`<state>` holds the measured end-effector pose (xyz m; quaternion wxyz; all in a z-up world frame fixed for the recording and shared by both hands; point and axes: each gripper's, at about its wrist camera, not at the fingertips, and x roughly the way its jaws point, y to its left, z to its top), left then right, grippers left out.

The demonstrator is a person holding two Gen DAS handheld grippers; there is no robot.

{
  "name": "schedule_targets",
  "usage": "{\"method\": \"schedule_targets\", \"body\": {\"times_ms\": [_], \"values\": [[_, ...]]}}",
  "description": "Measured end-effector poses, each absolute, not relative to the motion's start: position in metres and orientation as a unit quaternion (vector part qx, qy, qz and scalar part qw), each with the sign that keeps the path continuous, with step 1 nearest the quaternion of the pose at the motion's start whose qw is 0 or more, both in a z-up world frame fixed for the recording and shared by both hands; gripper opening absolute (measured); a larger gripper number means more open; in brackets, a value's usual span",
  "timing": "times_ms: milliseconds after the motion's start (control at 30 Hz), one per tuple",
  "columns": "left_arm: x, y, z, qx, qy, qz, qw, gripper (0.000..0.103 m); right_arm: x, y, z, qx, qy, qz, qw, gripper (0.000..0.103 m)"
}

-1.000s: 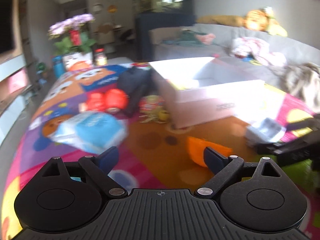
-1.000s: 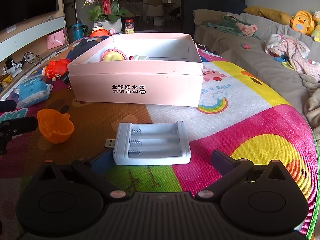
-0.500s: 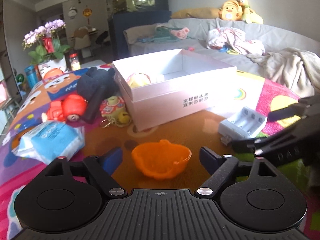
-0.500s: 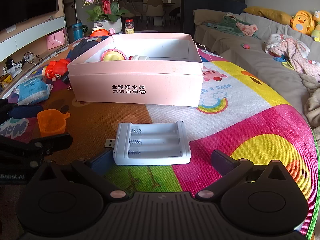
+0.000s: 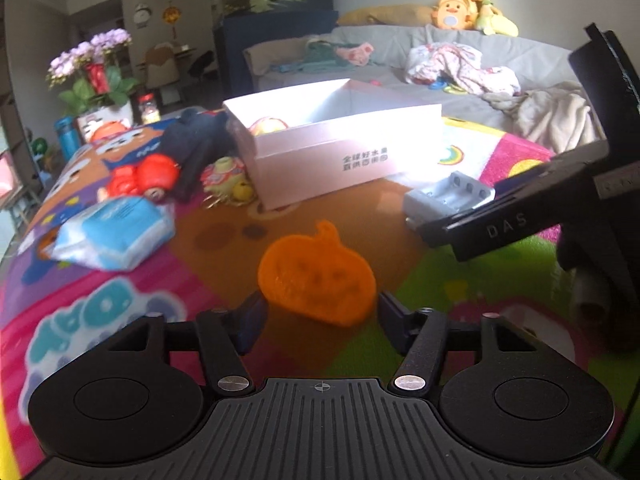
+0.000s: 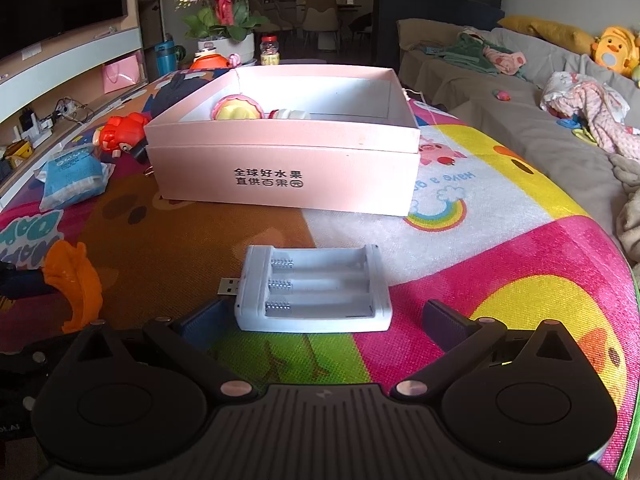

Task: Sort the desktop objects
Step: 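Reach to the orange pumpkin cup and grasp it with the left tool, then lift the orange cup and drop it into the pink box with the left tool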

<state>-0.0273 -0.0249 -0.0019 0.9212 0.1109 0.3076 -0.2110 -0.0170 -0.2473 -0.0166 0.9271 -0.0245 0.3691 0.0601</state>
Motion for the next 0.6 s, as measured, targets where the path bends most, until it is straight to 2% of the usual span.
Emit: {"method": "schedule_targets", "body": {"times_ms": [33,200,267,300,600], "values": [[-0.029,-0.023,-0.002,0.108,0.308,-0.208,0.922,0.078,-0.016,-0.245,-0.016,-0.031,0.368,0.068,0.927,0.103],[-0.026,-0.022,0.000,0.100,0.312,-0.197,0.924,0.083,-0.007,-0.237,-0.016,-0.029,0.372,0.083,0.924,0.103],[-0.022,-0.023,0.000,0.100,0.310,-0.195,0.925,0.084,-0.009,-0.236,-0.014,-0.029,0.370,0.086,0.925,0.099],[-0.019,-0.024,0.000,0.101,0.309,-0.191,0.926,0.084,-0.011,-0.236,-0.012,-0.031,0.368,0.089,0.925,0.091],[-0.003,-0.047,0.005,0.120,0.297,-0.203,0.925,0.083,-0.036,-0.257,0.006,-0.006,0.379,0.091,0.921,0.091]]}}
